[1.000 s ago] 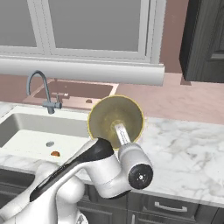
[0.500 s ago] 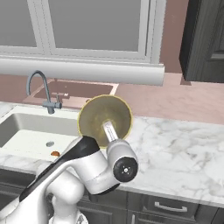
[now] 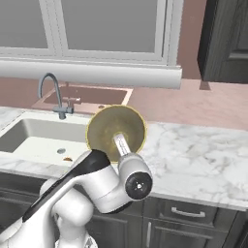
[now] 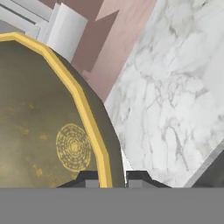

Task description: Clear the mugs and bowl far away from the sink.

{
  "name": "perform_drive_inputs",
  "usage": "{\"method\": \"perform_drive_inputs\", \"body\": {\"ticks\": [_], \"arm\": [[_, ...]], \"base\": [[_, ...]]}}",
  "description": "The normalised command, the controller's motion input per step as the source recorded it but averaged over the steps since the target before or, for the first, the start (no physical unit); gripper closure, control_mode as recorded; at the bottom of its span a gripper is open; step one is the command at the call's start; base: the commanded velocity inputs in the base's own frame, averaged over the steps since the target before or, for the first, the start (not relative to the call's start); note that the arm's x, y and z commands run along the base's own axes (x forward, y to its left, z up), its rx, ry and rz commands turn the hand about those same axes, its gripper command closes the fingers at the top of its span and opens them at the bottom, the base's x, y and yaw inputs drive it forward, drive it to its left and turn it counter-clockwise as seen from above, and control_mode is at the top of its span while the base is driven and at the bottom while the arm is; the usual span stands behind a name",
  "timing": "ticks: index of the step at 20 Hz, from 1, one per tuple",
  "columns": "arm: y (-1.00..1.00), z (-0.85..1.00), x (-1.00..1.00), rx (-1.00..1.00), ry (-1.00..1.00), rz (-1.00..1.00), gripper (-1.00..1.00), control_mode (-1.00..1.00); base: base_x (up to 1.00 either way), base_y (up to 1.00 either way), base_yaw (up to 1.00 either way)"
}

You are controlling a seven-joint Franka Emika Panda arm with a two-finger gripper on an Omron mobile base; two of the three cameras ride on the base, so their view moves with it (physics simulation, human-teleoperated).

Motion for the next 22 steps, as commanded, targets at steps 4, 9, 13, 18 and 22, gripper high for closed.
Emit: {"method": "perform_drive_inputs", "body": {"ticks": [4, 9, 13, 18, 22], "arm": [[0.0, 0.0, 0.0, 0.0, 0.0, 0.0, 1.0, 1.0], [0.0, 0.0, 0.0, 0.0, 0.0, 0.0, 1.0, 1.0], [0.0, 0.0, 0.0, 0.0, 0.0, 0.0, 1.0, 1.0], [0.0, 0.0, 0.0, 0.0, 0.0, 0.0, 1.0, 1.0], [0.0, 0.0, 0.0, 0.0, 0.0, 0.0, 1.0, 1.0]], "base": [[-1.0, -0.03, 0.0], [-1.0, 0.0, 0.0], [-0.92, 0.0, 0.0], [-0.9, 0.0, 0.0], [-0.75, -0.01, -0.01]]}}
